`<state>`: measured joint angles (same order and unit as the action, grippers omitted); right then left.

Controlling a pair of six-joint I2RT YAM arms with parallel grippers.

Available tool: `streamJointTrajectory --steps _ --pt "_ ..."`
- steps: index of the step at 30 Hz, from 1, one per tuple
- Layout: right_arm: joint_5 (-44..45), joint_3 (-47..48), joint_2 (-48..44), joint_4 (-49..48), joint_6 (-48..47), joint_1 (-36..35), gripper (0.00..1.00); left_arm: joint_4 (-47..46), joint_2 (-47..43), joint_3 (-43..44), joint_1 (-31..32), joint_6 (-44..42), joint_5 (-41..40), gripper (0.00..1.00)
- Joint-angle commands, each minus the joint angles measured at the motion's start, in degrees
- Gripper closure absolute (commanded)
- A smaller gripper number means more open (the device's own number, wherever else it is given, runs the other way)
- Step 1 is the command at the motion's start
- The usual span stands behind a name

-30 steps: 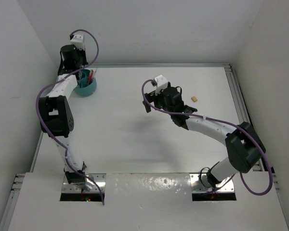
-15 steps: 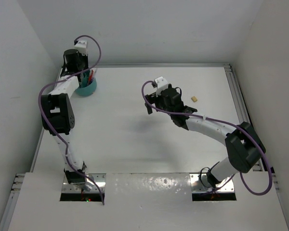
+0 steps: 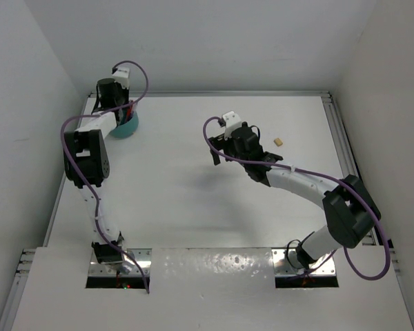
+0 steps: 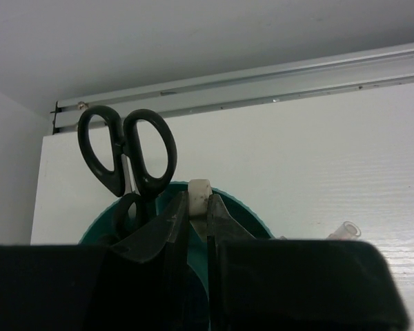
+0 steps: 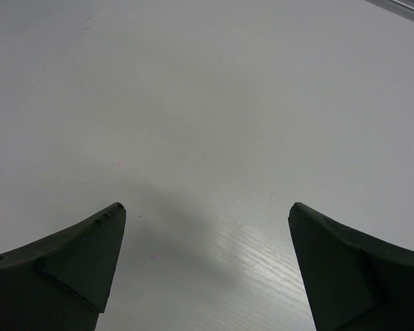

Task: Sort the stationery into containers
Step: Place the stationery in the storage box.

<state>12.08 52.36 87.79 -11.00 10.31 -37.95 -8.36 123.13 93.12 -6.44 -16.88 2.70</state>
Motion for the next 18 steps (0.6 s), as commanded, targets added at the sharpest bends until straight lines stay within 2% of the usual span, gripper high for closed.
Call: streamJointTrajectory --steps 1,4,10,18 --pt "1.5 1.3 -2.1 -0.4 -0.7 0.2 0.01 -3.1 0.0 2.8 -0.9 -1.1 -0.7 1.00" --pt "1.8 1.7 -2.0 -0.1 -1.2 0.2 0.01 -2.5 0.4 2.7 -1.0 -1.1 -0.9 1.00" --pt "2.3 2.2 -2.2 0.3 -1.8 0.1 0.01 -2.2 0.0 2.4 -1.0 -1.0 -0.7 0.78" --pt "3.3 2.7 -3.8 2.3 -0.6 0.9 0.01 -2.0 -1.2 3.6 -1.1 -0.7 0.1 0.68"
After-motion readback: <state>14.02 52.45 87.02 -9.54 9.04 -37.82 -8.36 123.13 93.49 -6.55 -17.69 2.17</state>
